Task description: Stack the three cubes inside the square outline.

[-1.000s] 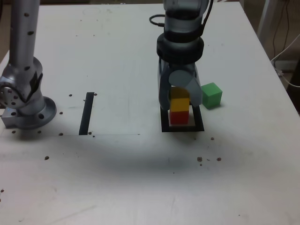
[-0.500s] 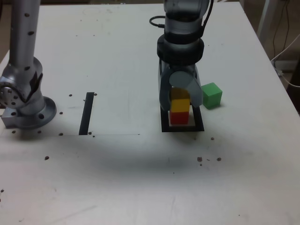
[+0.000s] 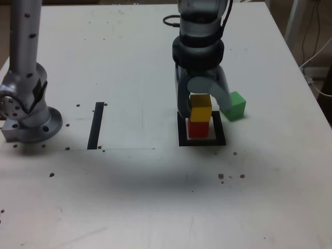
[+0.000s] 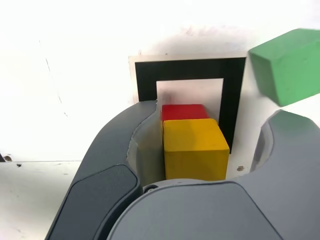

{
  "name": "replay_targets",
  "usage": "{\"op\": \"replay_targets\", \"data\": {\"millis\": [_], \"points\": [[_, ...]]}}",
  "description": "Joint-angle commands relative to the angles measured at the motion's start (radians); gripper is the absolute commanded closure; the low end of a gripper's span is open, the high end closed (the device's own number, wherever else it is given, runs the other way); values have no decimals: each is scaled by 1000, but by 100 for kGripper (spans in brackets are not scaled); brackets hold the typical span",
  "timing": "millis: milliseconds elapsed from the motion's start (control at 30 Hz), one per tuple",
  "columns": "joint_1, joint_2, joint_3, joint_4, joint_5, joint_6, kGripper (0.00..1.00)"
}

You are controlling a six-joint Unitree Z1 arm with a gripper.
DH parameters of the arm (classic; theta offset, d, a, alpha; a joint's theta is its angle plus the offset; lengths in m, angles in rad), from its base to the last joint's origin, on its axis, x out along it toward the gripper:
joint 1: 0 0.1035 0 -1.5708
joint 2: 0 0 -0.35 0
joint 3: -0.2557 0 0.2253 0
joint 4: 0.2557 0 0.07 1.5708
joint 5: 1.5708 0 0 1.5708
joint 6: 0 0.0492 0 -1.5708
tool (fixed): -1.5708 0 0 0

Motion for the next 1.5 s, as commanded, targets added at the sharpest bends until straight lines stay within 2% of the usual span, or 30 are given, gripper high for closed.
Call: {"op": "replay_targets", "data": {"millis": [0, 200, 367, 667, 833, 967, 1133, 1467], "points": [[-1, -16, 3, -2, 5, -1, 1], [-1, -42, 11, 18, 7, -1, 1], [-1, -75, 4, 69, 10, -2, 1], [28, -148, -111, 223, 70, 1, 1], [77, -158, -196, 282, 90, 56, 1], [117, -131, -249, 279, 92, 165, 1], [155, -81, -278, 238, 94, 386, 1], [157, -32, -281, 206, 91, 779, 1]]}}
